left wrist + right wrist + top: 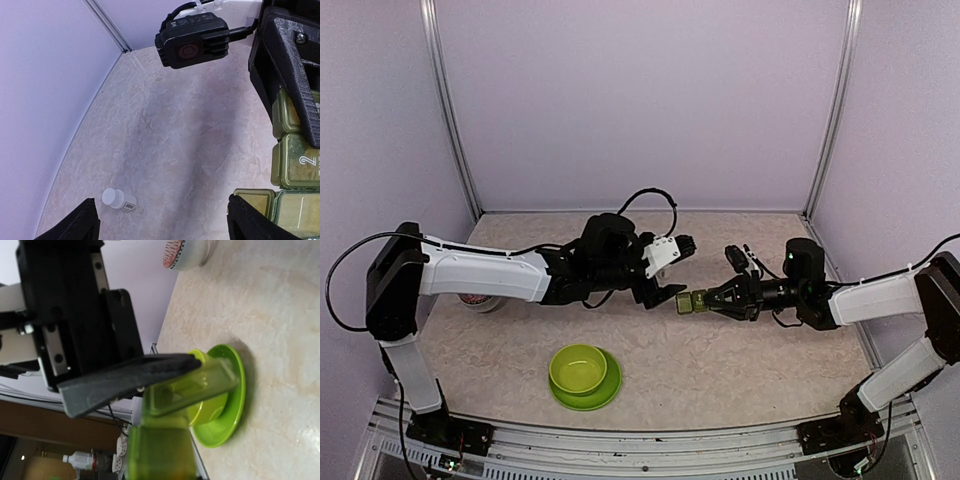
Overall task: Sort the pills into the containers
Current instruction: Open the lid of the pill container in the compartment, then place the pill container at the center of the board.
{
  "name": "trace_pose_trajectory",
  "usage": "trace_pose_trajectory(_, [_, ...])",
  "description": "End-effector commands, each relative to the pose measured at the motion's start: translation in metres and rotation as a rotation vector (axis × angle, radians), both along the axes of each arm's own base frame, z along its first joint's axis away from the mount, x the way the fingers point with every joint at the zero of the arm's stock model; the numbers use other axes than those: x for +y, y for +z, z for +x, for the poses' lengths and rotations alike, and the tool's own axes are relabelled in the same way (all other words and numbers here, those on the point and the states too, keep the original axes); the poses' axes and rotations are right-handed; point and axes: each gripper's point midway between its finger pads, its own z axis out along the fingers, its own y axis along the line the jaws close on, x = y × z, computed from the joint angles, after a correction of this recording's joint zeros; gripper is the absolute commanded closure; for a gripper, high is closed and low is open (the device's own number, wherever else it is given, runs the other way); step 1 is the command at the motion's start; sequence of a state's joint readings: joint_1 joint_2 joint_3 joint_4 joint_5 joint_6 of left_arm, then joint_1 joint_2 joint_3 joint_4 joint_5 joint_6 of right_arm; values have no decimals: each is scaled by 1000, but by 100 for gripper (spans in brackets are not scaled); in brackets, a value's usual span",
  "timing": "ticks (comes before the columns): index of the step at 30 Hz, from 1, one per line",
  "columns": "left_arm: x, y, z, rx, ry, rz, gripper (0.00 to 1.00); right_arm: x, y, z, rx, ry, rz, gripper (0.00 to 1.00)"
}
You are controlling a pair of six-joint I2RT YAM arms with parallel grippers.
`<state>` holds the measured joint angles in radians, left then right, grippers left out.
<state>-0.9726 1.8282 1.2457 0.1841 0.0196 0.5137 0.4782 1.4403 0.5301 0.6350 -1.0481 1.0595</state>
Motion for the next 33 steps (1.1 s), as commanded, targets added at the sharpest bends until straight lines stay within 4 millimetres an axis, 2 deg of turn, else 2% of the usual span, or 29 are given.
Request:
trace_pose_trajectory(1, [-5,-5,-6,33,-63,5,14,5,19,-4,-65,35,43,87])
trace_pose_trajectory(4, [-3,-5,0,27,-27,3,14,5,17,-3,-63,36,40,88])
trace_pose_trajectory(9, [16,15,29,30,122,-84,12,5,6,-4,-43,42,18,87])
trace_pose_trajectory(13, [34,32,41,35,187,-158,7,5,-3,-5,-29,47,4,87])
trace_pose_trajectory(17, [49,40,51,40,276,-190,4,6,-13,-4,-13,45,-12,87])
trace_pose_trajectory(21, [63,43,54,47,352,-207,1,6,-26,-2,7,53,-35,87])
trace_pose_trajectory(24, [71,45,54,60,392,-225,1,7,-44,-2,32,64,-81,86])
trace_pose_trajectory(33, [85,38,37,115,395,-253,1,9,-90,9,104,69,-170,82])
